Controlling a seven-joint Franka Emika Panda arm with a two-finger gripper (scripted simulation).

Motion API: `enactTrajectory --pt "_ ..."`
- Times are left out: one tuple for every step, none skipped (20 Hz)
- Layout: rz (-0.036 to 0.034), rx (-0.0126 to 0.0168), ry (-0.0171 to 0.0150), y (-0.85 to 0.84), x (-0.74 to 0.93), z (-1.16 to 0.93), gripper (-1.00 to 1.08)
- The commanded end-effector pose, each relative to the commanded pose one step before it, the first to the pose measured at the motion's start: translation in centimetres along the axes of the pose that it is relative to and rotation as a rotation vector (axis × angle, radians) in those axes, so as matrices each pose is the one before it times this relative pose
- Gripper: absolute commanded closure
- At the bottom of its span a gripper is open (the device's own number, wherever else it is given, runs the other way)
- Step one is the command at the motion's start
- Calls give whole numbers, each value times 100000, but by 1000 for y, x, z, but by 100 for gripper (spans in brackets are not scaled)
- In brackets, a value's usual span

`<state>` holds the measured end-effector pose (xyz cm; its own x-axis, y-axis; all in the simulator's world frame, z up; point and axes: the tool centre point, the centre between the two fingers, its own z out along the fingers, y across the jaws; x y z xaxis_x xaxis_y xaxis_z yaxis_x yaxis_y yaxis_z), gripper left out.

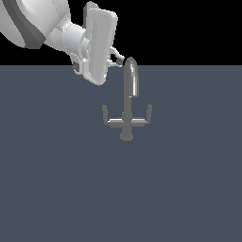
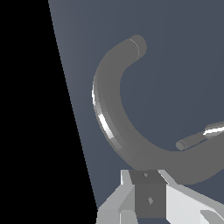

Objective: Turn on the faucet by rotating a designated handle.

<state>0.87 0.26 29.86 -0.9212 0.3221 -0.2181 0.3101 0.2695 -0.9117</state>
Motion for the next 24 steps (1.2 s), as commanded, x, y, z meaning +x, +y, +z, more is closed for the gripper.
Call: enactTrajectory --pt "-7691 2539 -2150 1209 -268 -110 108" --pt "-3004 1020 -797 476 -129 -51 108" --pt "-2998 1033 -774 474 -138 -54 108" --pt "-2994 1046 -751 473 -148 -58 108" --pt "-2989 1058 -727 472 -157 -61 108" --pt "-2983 1070 -703 470 -166 -65 108" --pt "-2978 1081 -679 468 -175 -68 108" --pt "-2973 1092 -655 466 -184 -72 108" --pt "-2968 1103 -630 463 -193 -76 108" --pt "-2962 1112 -605 460 -201 -79 108" --pt "-2957 1122 -580 458 -210 -83 108" --pt "-2950 1130 -555 454 -219 -86 108" --pt "-2945 1139 -530 451 -227 -90 108" --pt "-2940 1147 -505 448 -236 -94 108" --pt "-2934 1154 -479 444 -244 -97 108" --pt "-2928 1161 -453 440 -253 -101 108" --pt "-2923 1167 -427 436 -261 -105 108" --pt "-2917 1173 -401 432 -269 -108 108" --pt "-2911 1178 -375 428 -277 -112 108" --pt "-2905 1183 -349 423 -285 -116 108" --pt "-2900 1187 -322 419 -293 -119 108" --pt "-2894 1191 -296 414 -300 -123 108" --pt "-2888 1193 -269 408 -308 -127 108" --pt "-2880 1195 -242 403 -315 -130 108"
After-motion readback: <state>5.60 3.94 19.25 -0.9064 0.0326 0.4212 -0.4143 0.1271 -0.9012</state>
